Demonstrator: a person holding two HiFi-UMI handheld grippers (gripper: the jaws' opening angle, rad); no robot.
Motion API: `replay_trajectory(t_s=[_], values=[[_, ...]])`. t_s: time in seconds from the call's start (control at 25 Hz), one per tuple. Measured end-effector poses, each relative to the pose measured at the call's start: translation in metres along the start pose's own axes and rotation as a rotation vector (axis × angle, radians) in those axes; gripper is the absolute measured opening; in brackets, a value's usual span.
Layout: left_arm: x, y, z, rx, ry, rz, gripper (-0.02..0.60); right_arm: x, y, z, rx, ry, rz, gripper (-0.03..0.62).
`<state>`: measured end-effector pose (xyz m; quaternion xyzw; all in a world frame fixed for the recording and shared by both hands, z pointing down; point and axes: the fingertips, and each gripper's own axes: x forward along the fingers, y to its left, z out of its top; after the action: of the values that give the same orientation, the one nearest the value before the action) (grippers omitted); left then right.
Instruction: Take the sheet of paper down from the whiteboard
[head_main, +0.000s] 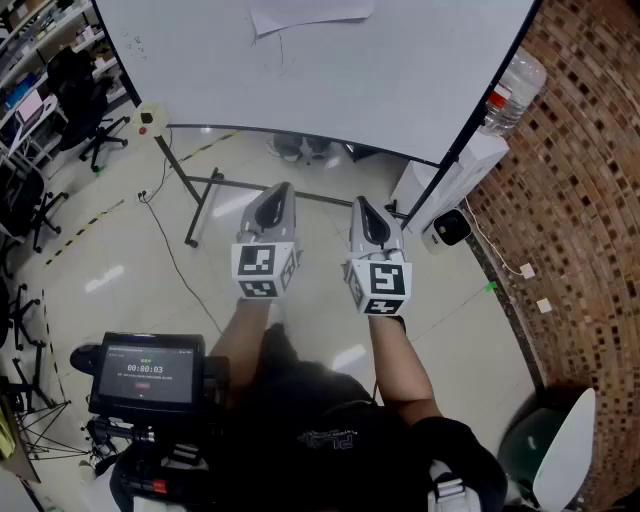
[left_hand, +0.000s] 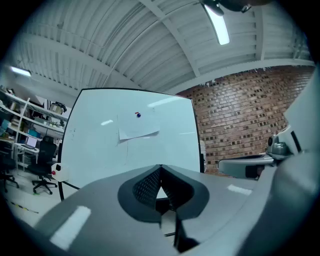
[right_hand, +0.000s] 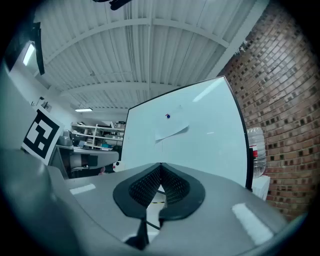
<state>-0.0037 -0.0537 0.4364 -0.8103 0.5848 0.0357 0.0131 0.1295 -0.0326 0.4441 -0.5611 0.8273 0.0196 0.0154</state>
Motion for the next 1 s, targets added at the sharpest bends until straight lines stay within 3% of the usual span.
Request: replay_trajectory(t_s=[0.16,0.44,0.84,1.0], values=[[0.005,0.004,-0.003,-0.008,-0.001,0.023,0.002,0.005,-0.006,-0.008,0.004,0.04,0.003,0.012],[0.086,0.03,0.022,0.006,-0.052,-0.023,0.002,0.079,-0.032,-0.005,-0.003,0.042,-0.045,0.012],[0.184,0.077,0.072,0.026,-0.137,-0.099,0.002,0.185,-0.047,0.029,-0.004,0.028,-0.1,0.012],[0.219,0.101,0.096,0.071,-0.184,-0.121,0.002,0.225,-0.054,0.049,-0.007,-0.034,-0.129,0.012]])
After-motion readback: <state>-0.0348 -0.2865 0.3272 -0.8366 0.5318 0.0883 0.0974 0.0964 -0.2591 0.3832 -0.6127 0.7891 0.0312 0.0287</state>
